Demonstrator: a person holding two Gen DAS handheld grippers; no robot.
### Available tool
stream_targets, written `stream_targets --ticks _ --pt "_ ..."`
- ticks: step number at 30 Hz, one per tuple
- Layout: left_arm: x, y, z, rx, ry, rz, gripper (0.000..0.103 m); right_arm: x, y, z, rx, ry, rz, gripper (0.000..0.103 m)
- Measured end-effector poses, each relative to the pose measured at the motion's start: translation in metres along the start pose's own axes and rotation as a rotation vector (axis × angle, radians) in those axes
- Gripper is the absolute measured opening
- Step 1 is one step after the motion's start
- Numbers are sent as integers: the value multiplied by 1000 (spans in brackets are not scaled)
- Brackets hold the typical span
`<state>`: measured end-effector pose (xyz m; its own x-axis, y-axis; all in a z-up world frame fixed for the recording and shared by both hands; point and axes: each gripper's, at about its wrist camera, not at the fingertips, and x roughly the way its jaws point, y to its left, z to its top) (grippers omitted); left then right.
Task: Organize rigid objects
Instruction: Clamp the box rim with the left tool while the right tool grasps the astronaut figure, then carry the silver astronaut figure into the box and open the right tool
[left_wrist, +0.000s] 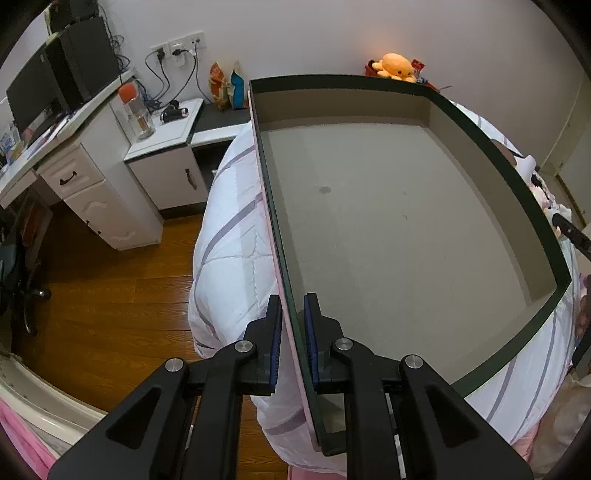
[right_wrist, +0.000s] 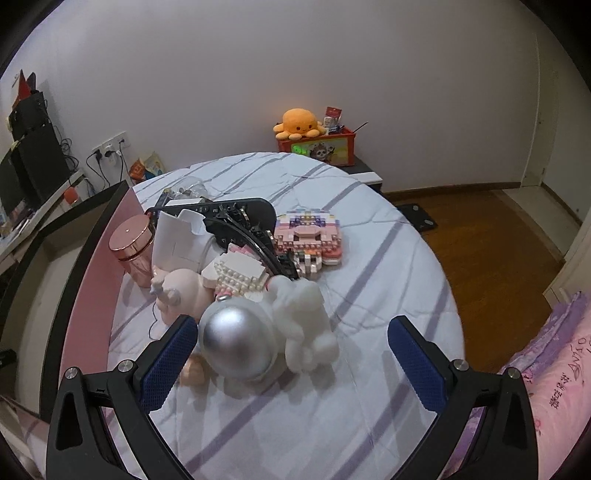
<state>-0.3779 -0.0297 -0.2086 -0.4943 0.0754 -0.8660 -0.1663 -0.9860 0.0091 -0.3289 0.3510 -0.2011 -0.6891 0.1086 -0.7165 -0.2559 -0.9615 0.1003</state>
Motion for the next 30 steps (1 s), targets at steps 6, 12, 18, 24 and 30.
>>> stream_targets --ticks 6,12,18,24,30 --pt "-1 0 -1 -21 -9 -1 12 13 1 1 -22 38 30 86" --pt "-2 3 -1 -27 -16 -15 13 8 10 -3 -63 43 42 74" --pt "-5 5 -4 -27 -32 -25 14 -24 20 3 -79 -23 49 73" --pt "-7 2 -4 -31 -50 -8 14 -59 65 16 -162 -97 141 73" --pt "-10 1 -5 -37 -63 -2 14 -69 131 16 -278 -102 267 73"
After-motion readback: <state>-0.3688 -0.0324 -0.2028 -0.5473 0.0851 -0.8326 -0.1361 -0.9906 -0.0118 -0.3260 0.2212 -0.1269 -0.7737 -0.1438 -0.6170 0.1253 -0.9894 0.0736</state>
